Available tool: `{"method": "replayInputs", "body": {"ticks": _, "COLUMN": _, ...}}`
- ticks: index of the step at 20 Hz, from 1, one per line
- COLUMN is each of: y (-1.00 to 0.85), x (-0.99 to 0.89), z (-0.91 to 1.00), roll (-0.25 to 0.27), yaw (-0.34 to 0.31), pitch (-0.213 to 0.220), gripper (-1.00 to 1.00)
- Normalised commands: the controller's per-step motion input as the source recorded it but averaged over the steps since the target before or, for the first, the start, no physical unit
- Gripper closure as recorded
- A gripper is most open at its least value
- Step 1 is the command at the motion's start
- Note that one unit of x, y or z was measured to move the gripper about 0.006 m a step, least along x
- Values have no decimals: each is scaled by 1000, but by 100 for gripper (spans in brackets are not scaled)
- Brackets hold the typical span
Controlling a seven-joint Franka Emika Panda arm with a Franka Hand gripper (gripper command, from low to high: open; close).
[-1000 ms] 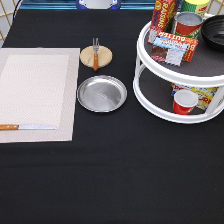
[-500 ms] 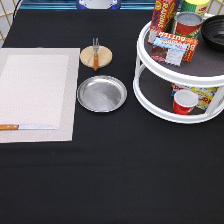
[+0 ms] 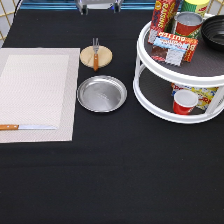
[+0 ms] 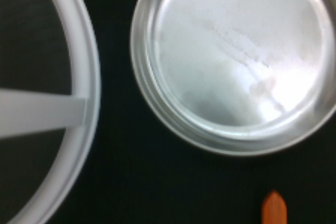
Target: Arrange plate and fork
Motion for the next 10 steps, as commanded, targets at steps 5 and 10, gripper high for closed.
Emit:
{"method": "replayInputs", "body": {"ticks": 5, "y": -121, "x": 707, "z": -77, "roll": 31, "yaw": -12, "pitch": 55, "gripper": -100}}
{"method": "replayInputs", "body": {"ticks": 10, "y": -13, "x": 682, "z": -130, "roll": -14, "yaw": -36, "pitch": 38, "gripper": -100}}
